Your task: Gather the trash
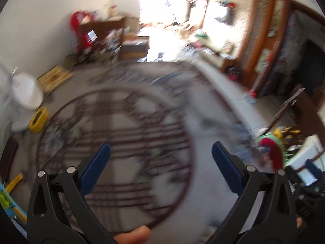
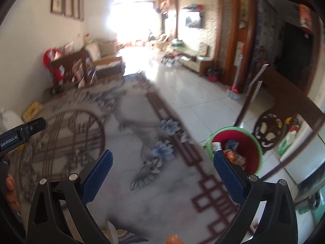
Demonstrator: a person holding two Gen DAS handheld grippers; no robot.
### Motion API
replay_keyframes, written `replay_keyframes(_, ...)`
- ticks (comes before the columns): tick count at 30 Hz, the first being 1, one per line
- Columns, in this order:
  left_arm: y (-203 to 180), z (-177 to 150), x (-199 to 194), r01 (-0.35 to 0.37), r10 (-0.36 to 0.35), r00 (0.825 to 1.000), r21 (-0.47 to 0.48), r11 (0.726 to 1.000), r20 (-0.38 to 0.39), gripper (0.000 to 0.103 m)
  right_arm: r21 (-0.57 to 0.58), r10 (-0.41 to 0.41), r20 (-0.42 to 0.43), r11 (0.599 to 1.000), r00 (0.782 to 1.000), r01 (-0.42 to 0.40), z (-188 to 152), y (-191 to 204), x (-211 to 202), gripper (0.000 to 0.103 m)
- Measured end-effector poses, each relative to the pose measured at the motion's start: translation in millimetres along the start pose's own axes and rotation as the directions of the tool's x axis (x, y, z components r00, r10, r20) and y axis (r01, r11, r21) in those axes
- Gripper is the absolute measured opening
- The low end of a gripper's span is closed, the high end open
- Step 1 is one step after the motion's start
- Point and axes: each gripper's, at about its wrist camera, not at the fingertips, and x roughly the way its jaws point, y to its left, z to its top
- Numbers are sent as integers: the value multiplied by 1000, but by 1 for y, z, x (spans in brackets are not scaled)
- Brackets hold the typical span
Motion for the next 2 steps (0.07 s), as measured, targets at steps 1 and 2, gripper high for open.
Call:
replay_keyframes(1, 18, -8, 13, -43, 42, 998, -27, 999, -38, 98, -26, 24, -30, 999, 999, -25, -3, 8, 17, 96)
replay_keyframes(2, 45, -19, 29, -98, 92, 992, -70, 993, -90, 98, -52, 55, -62, 997, 997, -58, -6, 17, 36, 96)
